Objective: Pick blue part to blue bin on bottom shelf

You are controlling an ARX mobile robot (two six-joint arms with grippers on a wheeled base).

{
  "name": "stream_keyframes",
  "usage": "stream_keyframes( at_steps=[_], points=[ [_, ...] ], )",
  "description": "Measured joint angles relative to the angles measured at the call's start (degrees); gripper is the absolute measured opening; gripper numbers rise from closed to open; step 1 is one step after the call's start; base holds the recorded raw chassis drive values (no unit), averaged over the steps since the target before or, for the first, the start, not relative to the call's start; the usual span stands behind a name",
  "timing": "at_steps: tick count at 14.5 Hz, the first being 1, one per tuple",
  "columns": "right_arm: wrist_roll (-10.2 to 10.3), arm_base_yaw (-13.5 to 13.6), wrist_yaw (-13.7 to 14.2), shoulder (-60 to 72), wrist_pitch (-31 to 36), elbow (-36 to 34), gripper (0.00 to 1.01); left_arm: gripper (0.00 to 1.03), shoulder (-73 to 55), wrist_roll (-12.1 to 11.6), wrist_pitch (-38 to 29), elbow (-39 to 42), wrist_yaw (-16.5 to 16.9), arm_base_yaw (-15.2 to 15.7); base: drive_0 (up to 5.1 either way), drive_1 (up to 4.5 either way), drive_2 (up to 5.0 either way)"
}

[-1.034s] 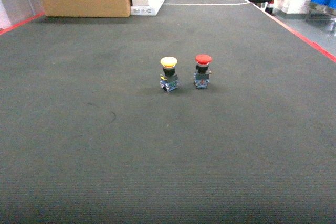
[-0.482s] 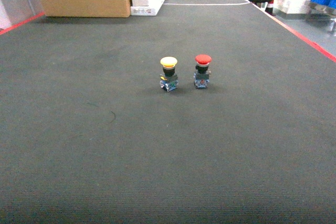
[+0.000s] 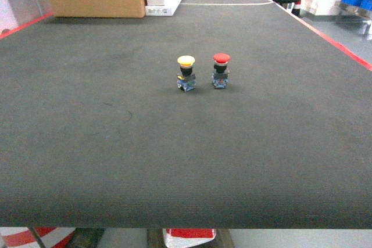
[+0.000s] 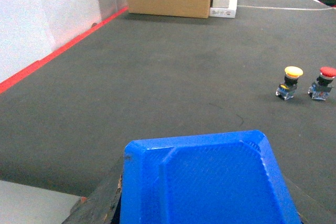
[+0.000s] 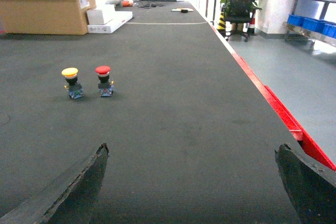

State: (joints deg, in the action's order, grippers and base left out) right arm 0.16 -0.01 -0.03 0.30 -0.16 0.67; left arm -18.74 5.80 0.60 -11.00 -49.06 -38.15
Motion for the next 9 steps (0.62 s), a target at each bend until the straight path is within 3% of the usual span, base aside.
stream_keyframes(
  at_steps=[9],
  points=[
    [0.0,0.0,0.0,0.0,-0.1,0.0,0.98,0.45,-0.1,0.0,0.0,0.0,0.0,0.0,-1.7,-1.74,-1.7]
  ],
)
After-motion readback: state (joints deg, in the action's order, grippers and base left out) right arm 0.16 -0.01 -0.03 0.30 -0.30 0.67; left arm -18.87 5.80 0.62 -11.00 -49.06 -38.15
